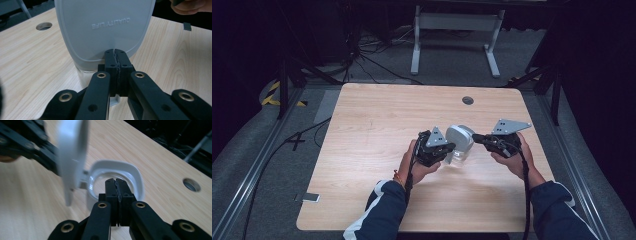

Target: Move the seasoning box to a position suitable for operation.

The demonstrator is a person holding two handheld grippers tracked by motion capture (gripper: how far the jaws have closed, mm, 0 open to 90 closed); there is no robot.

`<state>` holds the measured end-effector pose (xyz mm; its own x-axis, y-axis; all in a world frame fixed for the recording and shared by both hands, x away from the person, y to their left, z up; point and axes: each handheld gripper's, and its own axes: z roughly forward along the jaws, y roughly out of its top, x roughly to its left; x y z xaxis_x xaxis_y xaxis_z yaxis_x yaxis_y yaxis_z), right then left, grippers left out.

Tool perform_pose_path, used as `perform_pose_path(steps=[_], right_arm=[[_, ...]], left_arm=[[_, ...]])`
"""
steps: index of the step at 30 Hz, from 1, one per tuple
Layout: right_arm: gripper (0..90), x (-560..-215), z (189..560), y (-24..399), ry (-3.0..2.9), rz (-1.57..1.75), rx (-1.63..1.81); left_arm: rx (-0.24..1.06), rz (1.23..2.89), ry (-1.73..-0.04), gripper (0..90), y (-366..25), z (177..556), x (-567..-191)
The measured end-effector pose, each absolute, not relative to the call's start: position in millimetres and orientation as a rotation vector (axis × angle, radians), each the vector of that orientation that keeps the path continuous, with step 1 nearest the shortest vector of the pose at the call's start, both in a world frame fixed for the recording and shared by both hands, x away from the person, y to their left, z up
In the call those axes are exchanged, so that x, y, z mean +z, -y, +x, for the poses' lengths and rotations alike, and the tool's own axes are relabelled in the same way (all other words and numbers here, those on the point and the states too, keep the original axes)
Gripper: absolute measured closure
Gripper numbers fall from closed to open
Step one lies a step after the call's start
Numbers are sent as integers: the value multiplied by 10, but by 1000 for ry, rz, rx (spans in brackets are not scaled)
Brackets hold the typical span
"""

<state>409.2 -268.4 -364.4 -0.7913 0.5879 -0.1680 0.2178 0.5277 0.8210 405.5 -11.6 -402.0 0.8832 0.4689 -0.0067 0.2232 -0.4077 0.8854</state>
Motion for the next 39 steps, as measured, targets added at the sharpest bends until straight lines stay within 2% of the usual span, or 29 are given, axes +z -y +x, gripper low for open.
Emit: perform_pose_path(steps=[10,17,27,28,32,39], right_arm=[[892,-3529,3904,2488,-2351,558,1192],[865,-3521,3871,2602,-2313,604,1113],[848,-3536,3788,3108,-2273,658,1049],[837,-3571,3755,3215,-2263,679,1055],[817,-3676,3682,3408,-2267,716,1038],[791,-3914,3522,3651,-2263,795,988]], left_arm=[[309,2034,-520,875,-1,4003,-4033],[334,2111,-563,829,-426,3834,-4165],[428,2184,-671,709,-1192,3591,-4403],[443,2188,-694,654,-1313,3548,-4431],[457,2177,-747,581,-1555,3520,-4522],[445,2146,-812,431,-1723,3535,-4620]])
